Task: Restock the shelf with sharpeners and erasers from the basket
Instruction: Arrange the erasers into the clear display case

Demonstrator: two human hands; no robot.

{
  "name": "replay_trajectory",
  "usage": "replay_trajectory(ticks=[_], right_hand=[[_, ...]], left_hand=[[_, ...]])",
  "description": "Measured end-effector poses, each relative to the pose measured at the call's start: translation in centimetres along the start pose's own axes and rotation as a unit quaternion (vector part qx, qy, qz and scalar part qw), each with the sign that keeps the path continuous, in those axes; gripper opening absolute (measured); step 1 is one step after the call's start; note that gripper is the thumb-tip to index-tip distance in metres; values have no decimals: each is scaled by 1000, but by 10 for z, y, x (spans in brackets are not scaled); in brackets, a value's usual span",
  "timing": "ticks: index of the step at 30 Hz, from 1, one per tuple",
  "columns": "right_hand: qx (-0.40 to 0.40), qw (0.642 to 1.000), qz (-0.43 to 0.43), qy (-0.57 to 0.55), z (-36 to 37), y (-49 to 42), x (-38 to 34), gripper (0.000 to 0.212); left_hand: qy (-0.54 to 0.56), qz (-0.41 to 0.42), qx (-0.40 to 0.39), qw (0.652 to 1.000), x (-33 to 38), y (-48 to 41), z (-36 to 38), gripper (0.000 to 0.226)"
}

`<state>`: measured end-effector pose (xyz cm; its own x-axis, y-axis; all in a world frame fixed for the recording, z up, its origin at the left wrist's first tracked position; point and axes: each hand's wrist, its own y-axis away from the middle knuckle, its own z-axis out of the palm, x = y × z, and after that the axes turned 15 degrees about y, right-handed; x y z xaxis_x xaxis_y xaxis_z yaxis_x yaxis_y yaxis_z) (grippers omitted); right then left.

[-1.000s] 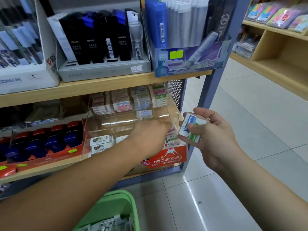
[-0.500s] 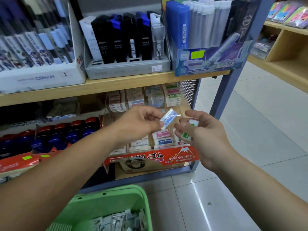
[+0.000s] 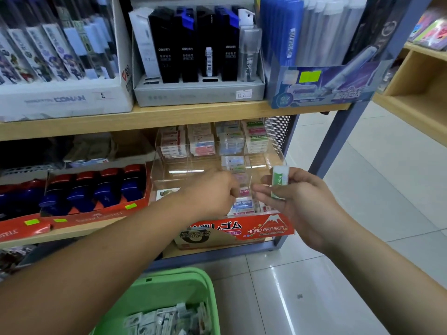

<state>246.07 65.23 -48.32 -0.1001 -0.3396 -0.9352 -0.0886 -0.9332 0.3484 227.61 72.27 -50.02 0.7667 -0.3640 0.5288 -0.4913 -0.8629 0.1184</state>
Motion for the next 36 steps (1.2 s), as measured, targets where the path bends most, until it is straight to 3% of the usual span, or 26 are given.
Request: replay_trajectory(ticks=[3, 5, 7, 10, 12, 15, 17, 20, 23, 26, 30, 33, 36], right_hand=[[-4, 1000, -1, -2, -1, 1, -1, 23], [5, 1000, -9, 11, -1, 2, -2, 18], [16, 999, -27, 39, 1, 2, -1, 14], [39, 995, -46, 75, 6, 0, 3, 11], [33, 993, -63, 98, 11, -2, 5, 13], [16, 981, -107, 162, 20, -3, 7, 19], [28, 970, -133, 201, 22, -4, 6, 23], [56, 973, -131, 183, 22, -6, 4, 38], [108, 972, -125, 169, 23, -9, 5, 31], [154, 964, -122, 178, 19, -12, 7, 16], [155, 968, -112, 160, 12, -11, 8, 17], [142, 971, -108, 158, 8, -11, 9, 21], [125, 971, -107, 172, 7, -9, 9, 19]], left_hand=[[-62, -16, -47, 997, 0, -3, 5, 24], [-41, -6, -13, 999, -3, -1, 5, 22], [82, 9, 44, 996, 0, 6, 0, 24], [353, 3, 45, 935, 11, 16, -8, 27], [391, 26, 54, 918, 13, 19, -12, 36], [321, 93, 70, 940, 9, 21, -21, 51], [298, 105, 54, 947, 7, 21, -27, 41], [267, 79, 47, 959, -1, 21, -31, 23], [249, 30, 83, 965, -11, 17, -28, 19], [164, 24, 103, 981, -11, 7, -17, 14], [36, 48, 93, 994, -10, -4, -2, 7], [-155, 63, 83, 982, -9, -3, 7, 17], [-200, 91, 63, 973, -9, 1, 15, 15]])
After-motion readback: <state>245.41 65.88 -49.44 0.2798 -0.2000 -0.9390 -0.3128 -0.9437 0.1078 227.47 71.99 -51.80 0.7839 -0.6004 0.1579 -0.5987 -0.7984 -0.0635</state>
